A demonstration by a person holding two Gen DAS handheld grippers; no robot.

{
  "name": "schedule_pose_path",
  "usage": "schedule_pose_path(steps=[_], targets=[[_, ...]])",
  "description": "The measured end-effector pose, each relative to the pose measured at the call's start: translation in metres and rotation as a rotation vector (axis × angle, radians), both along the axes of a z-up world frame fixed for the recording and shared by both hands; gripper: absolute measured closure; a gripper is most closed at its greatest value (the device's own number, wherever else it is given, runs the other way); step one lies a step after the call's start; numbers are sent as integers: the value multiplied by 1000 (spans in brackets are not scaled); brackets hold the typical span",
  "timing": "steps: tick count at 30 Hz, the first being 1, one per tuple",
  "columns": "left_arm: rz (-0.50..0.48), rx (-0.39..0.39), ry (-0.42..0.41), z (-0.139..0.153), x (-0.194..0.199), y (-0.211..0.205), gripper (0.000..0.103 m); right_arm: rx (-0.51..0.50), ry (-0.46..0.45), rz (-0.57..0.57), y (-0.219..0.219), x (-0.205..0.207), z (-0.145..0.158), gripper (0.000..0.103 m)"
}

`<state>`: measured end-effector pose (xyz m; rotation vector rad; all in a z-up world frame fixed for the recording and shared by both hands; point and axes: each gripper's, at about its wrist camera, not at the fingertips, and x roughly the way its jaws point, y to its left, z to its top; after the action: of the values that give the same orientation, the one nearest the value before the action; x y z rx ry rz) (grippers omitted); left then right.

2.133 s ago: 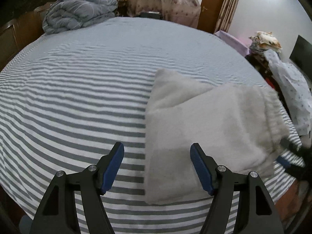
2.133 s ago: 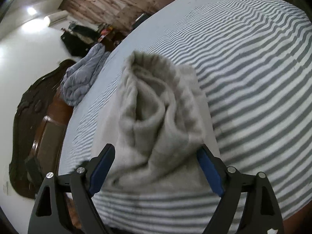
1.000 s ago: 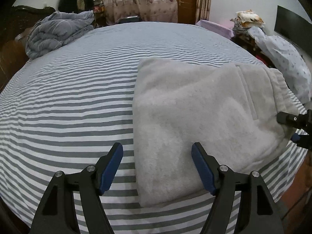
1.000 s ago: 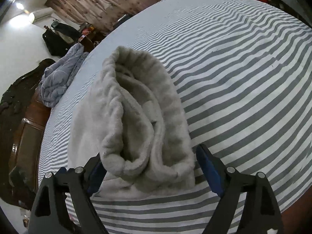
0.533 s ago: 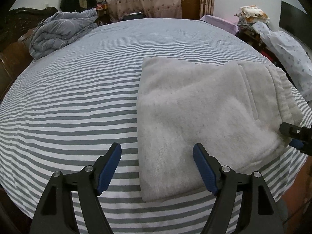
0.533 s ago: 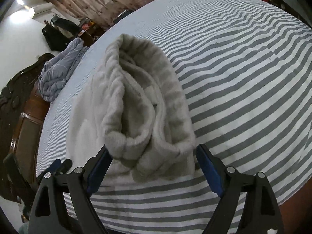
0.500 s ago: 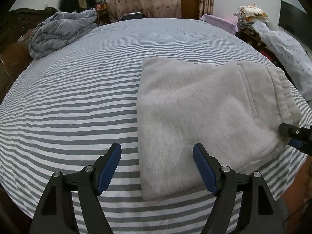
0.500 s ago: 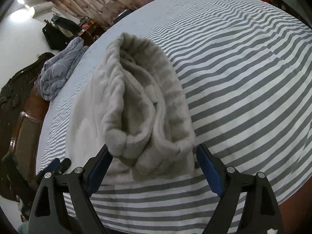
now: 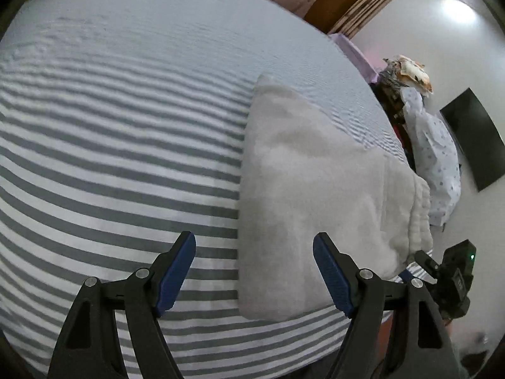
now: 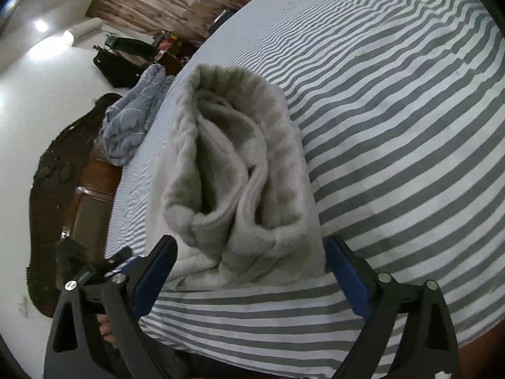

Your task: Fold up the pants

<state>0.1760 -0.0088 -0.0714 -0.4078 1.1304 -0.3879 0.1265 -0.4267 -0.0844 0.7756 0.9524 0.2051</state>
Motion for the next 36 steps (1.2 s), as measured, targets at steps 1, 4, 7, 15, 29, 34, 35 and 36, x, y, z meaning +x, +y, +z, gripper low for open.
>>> schedule_pose_path(steps=[1,4,7,15,29,34,35,36], targets=[[-5,-11,8,-4,1,0,26,10,-1,11,-5,1,-3,5],[-20,-44,29,-14,6,-2,26,29,-4,44,-10,5,-10,4],[-22,-66,41,-22,13,-4,26,60,-9,75,-12,9,-17,3],[-41,-103,7,-26,32,-12,20,103,-95,164,-4,31,-29,0],[-87,-187,-24,-33,59,-24,19,134,-91,180,-11,59,-31,28],[-140,-119,-28,-30,54,-36,20,93,-59,171,0,70,-30,23],[-150,-116,-29,-29,54,-39,23,80,-54,174,1,70,-30,20],[-151,-119,-21,-28,55,-42,26,67,-49,180,6,70,-29,19]])
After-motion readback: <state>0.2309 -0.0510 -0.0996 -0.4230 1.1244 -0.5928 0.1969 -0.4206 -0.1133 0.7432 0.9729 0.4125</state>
